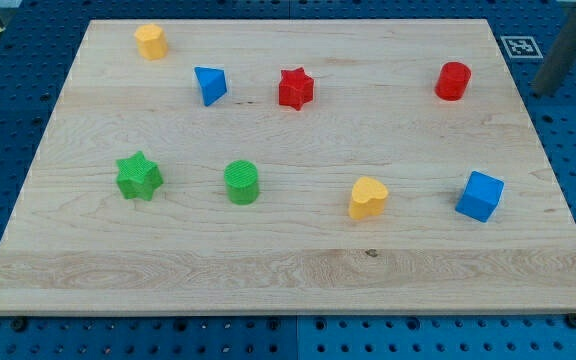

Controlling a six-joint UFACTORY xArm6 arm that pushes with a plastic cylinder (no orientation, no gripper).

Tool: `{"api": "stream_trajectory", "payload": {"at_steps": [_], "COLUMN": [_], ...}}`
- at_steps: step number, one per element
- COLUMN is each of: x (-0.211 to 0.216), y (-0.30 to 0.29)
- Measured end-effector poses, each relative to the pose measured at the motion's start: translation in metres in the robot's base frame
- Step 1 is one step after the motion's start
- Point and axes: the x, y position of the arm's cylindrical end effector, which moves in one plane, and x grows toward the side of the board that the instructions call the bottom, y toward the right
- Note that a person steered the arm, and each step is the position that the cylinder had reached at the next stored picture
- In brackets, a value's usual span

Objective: Push blue cube diagonally below yellow heart

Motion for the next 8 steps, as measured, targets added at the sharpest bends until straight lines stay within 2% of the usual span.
{"api": "stream_trajectory", "payload": {"at_steps": [1, 2, 3, 4, 6, 7, 8], "x": [0.027, 0.075, 0.096, 0.098, 0.118, 0.119, 0.137], "y": [0.000, 0.000, -0.004, -0.004, -0.062, -0.074, -0.094]}}
